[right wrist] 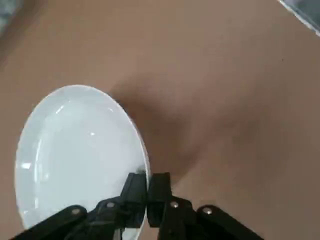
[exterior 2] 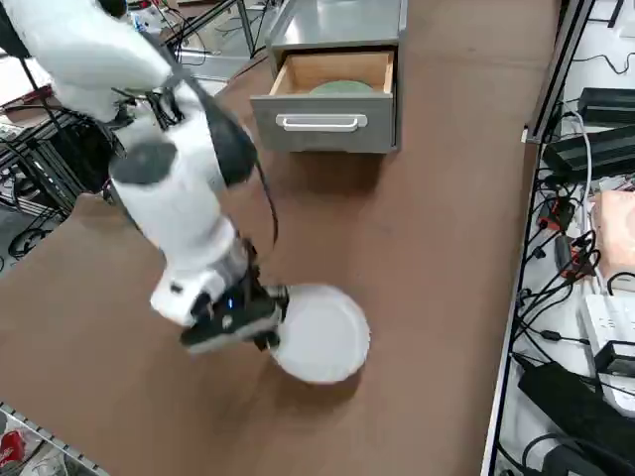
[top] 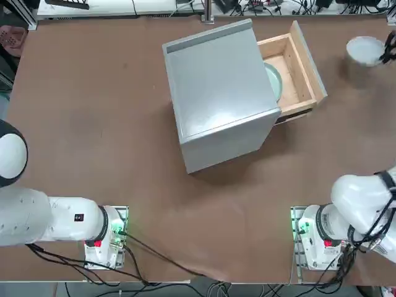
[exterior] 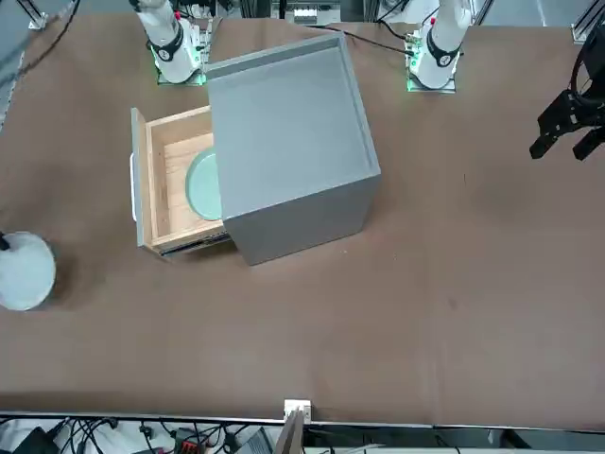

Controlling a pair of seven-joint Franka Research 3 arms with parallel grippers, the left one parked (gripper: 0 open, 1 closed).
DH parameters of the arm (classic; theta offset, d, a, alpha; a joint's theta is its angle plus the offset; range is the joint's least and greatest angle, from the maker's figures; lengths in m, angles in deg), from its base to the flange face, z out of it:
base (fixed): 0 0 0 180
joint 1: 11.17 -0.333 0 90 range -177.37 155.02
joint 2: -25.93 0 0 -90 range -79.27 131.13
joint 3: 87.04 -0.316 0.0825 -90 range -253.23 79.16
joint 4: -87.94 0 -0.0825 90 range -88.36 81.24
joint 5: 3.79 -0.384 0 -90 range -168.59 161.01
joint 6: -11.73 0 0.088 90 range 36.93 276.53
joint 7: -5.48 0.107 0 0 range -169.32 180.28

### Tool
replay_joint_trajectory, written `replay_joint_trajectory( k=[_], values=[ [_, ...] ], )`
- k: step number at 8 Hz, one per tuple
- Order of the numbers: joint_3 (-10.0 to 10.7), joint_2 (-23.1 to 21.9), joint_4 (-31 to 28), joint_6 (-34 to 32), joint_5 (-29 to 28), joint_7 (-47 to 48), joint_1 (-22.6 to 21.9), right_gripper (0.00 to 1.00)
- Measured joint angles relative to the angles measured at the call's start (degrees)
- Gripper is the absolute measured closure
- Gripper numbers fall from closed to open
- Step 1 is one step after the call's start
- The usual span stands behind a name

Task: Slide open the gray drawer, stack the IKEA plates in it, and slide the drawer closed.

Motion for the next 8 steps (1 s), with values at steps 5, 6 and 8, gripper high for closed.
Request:
replay_joint_trajectory(
  k=[5, 6, 8],
  values=[
    [-6.32, -16.64, 0.31, -25.02, -14.7, -15.23, 0.33, 1.0],
    [-9.92, -18.93, 0.28, -28.36, -15.97, -15.45, 0.23, 1.0],
    [-17.49, -24.57, -1.63, -32.37, -16.12, -15.43, -0.04, 1.0]
  ],
)
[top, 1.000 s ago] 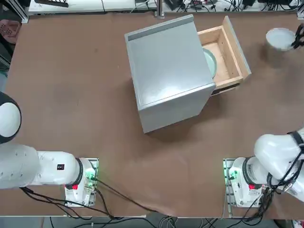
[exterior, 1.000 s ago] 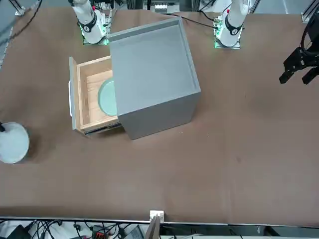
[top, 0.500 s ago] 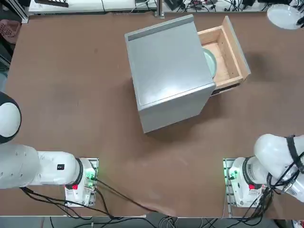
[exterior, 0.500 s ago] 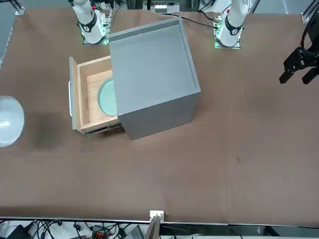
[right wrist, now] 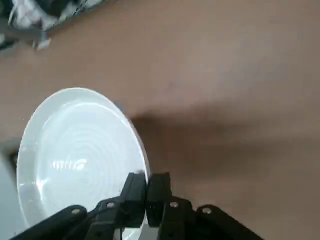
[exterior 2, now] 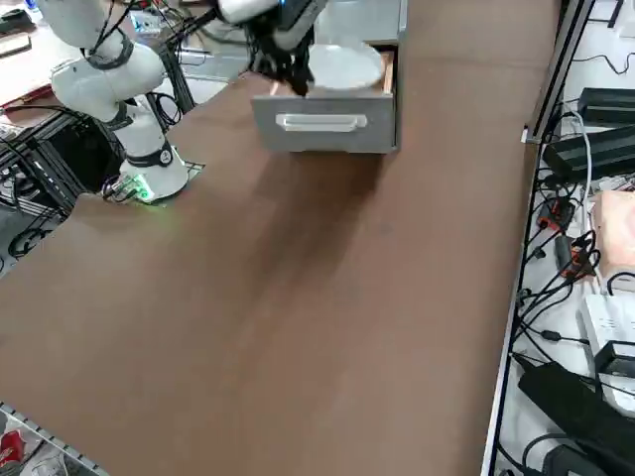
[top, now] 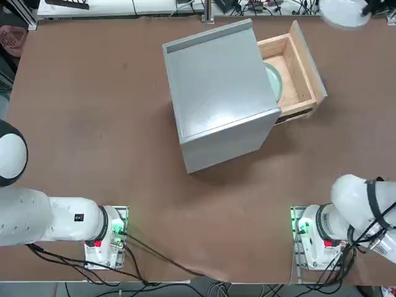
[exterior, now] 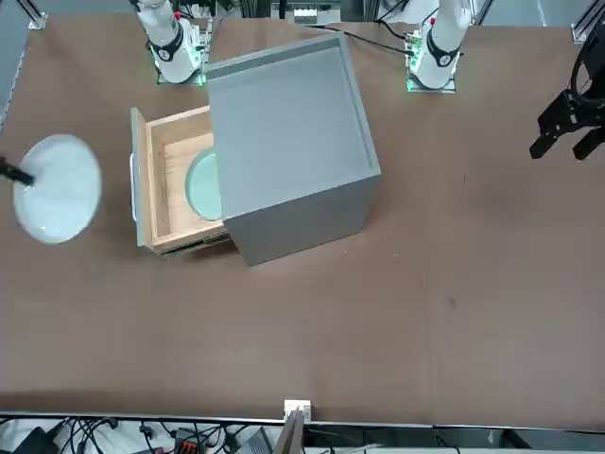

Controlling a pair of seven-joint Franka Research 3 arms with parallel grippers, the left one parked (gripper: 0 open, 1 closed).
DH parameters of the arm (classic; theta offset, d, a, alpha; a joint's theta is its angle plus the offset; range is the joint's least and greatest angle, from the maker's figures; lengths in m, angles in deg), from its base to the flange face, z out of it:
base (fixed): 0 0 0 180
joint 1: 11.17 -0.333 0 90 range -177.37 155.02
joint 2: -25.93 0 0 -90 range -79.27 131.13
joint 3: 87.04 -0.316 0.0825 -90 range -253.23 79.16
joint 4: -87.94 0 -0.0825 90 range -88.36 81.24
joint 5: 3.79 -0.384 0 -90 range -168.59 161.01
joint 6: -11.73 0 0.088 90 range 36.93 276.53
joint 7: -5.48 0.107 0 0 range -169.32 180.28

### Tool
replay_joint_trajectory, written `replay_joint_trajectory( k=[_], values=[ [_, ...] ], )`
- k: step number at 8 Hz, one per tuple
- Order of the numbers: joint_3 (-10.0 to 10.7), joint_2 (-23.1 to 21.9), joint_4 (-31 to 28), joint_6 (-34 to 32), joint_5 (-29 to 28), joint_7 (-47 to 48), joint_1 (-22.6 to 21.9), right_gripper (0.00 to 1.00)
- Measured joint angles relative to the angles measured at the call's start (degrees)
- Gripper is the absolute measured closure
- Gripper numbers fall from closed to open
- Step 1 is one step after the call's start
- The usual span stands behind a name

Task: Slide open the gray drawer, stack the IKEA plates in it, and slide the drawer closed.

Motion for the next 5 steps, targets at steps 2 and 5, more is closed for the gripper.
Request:
replay_joint_trajectory(
  k=[2, 5],
  values=[
    [-5.05, -5.0, -5.27, -1.19, 0.38, -0.36, -0.31, 1.0],
    [-8.63, -8.1, -12.95, -0.81, 7.91, -0.72, -6.14, 1.0]
  ],
)
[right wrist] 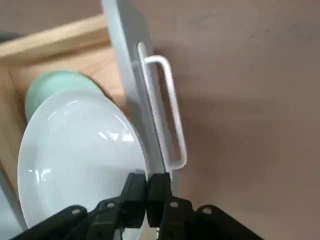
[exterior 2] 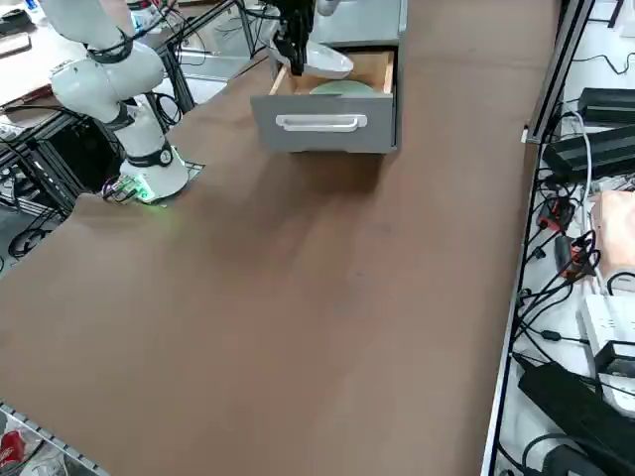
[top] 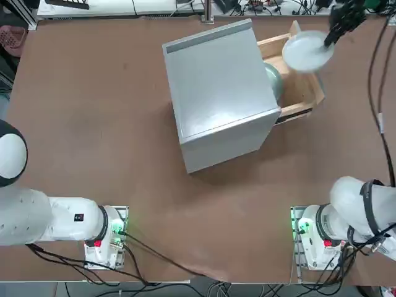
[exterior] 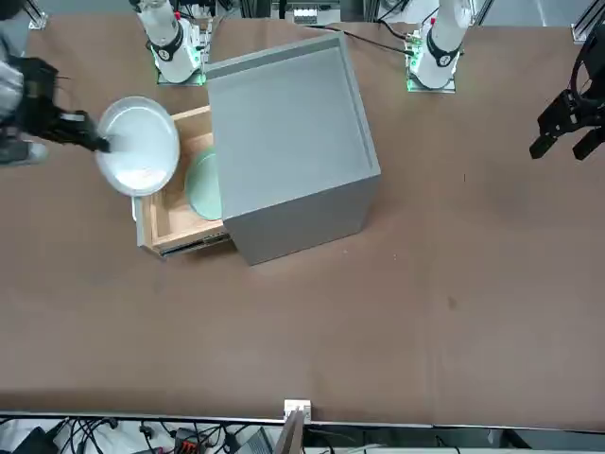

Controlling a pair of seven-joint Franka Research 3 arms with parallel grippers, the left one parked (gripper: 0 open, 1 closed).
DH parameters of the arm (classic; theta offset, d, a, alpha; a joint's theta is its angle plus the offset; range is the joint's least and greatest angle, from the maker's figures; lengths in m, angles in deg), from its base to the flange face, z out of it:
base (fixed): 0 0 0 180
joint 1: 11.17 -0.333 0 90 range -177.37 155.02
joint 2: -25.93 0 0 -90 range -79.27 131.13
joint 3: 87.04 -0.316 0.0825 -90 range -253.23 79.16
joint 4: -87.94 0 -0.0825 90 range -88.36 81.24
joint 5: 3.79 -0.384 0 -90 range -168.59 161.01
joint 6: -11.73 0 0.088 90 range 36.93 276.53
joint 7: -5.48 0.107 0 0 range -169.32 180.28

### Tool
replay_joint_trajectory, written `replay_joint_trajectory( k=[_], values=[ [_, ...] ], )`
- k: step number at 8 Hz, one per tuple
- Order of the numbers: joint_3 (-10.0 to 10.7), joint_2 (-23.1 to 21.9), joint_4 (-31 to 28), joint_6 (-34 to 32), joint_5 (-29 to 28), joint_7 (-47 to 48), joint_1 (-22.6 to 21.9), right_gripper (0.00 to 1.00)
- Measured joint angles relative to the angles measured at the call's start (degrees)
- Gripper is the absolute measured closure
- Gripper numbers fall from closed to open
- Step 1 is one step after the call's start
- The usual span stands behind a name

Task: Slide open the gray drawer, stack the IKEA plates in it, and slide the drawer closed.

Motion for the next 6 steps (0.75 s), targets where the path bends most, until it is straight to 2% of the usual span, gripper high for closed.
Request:
replay_joint_trajectory(
  k=[3, 6],
  values=[
    [-0.1, -0.29, -2.26, 1.1, 0.66, 0.07, -3.88, 1.0],
    [-0.13, 1.08, -7.29, 9.26, 0.66, 4.1, -9.17, 1.0]
  ],
)
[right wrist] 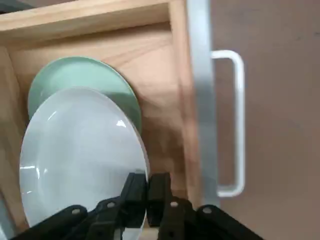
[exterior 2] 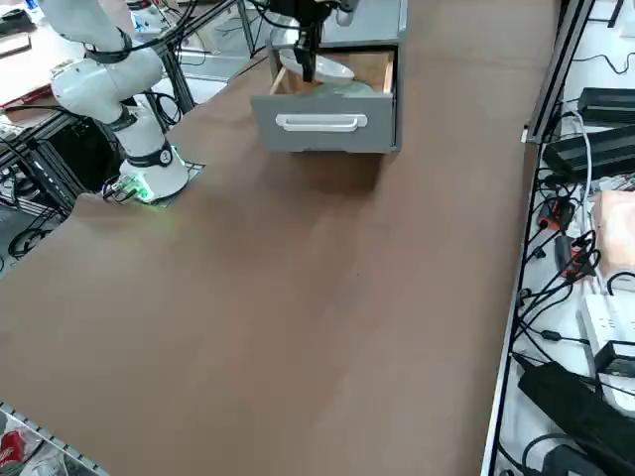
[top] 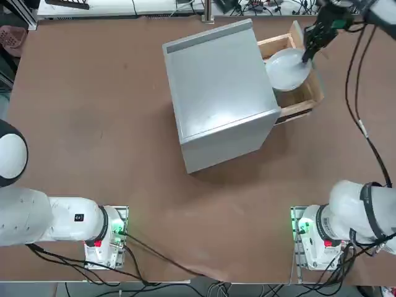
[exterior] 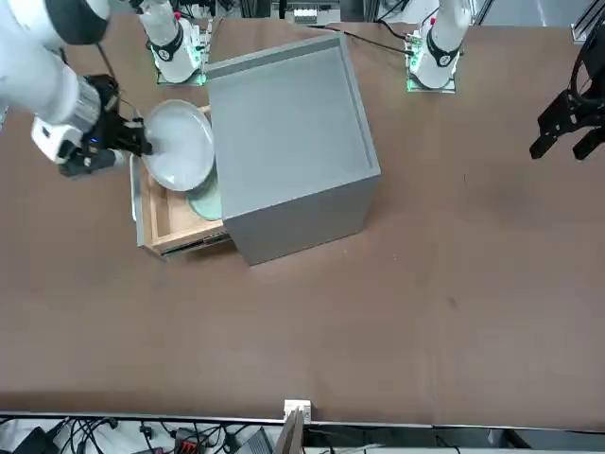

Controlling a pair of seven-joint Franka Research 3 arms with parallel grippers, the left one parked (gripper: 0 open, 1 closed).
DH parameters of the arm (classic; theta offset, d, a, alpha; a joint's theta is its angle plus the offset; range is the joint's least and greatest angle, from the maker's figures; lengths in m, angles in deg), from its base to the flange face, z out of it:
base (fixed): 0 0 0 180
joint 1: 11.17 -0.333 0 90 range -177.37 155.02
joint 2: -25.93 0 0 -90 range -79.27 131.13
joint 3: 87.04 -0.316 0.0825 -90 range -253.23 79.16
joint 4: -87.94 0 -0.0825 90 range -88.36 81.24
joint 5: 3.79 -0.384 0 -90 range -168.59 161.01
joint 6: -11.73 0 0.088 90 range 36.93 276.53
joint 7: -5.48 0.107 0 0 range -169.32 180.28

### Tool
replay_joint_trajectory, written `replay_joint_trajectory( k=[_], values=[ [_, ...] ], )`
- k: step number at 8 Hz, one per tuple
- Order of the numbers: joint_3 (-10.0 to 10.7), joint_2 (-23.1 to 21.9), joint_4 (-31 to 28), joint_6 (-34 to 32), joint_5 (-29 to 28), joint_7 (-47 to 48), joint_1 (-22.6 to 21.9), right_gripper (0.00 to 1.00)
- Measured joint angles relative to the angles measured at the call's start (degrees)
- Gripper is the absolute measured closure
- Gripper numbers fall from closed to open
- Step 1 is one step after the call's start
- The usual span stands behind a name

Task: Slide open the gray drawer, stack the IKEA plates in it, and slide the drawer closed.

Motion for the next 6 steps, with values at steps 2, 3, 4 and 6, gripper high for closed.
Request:
replay_joint_trajectory(
  k=[2, 3, 4, 6],
  values=[
    [0.02, 2.6, -0.94, 3.65, 0.0, 3.33, -3.05, 1.0],
    [0.06, 3.73, -0.94, 5.01, 0.01, 4.25, -3.96, 1.0],
    [0.07, 4.65, -0.94, 5.89, 0.16, 4.71, -4.69, 0.99],
    [0.1, 6.01, -0.91, 6.89, 0.49, 5.12, -5.52, 0.89]
  ],
)
